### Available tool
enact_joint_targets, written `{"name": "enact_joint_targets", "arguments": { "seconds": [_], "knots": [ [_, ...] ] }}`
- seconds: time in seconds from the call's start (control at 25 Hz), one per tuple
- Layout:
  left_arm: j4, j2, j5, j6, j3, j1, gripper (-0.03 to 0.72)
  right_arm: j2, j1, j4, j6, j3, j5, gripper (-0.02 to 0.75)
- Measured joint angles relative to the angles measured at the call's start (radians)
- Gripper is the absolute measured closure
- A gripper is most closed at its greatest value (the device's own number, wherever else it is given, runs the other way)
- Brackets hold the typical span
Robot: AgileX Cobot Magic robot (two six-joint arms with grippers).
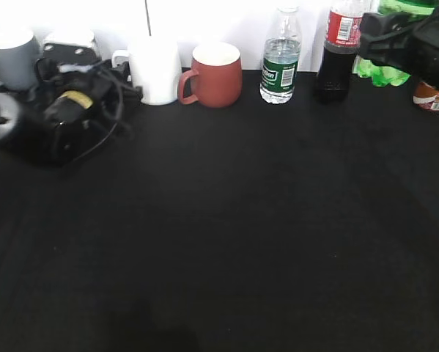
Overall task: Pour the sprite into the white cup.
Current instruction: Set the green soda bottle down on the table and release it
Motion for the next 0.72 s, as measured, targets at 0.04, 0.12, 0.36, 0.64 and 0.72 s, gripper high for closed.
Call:
{"name": "enact_joint_targets", "arguments": {
  "seconds": [0.04,0.12,0.36,0.64,0.72],
  "knots": [
    [0.002,-0.042,-0.016,0.000,0.066,-0.002,0.394,0.000,0.000,0.001,-0.016,0.000,0.000,0.360],
    [0.004,-0.165,-0.023,0.000,0.214,-0.004,0.393,0.000,0.000,0.059,-0.071,0.000,0.000,0.360],
    [0.008,-0.682,0.154,0.000,0.585,-0.011,0.393,0.199,-0.020,0.363,-0.259,-0.076,-0.191,0.362],
    [0.008,-0.891,0.348,0.000,0.603,-0.011,0.393,0.528,-0.171,0.154,-0.106,-0.333,-0.095,0.362],
    [0.008,-0.891,0.351,0.000,0.603,-0.011,0.393,0.599,-0.193,0.079,-0.056,-0.378,-0.095,0.362]
  ]
}}
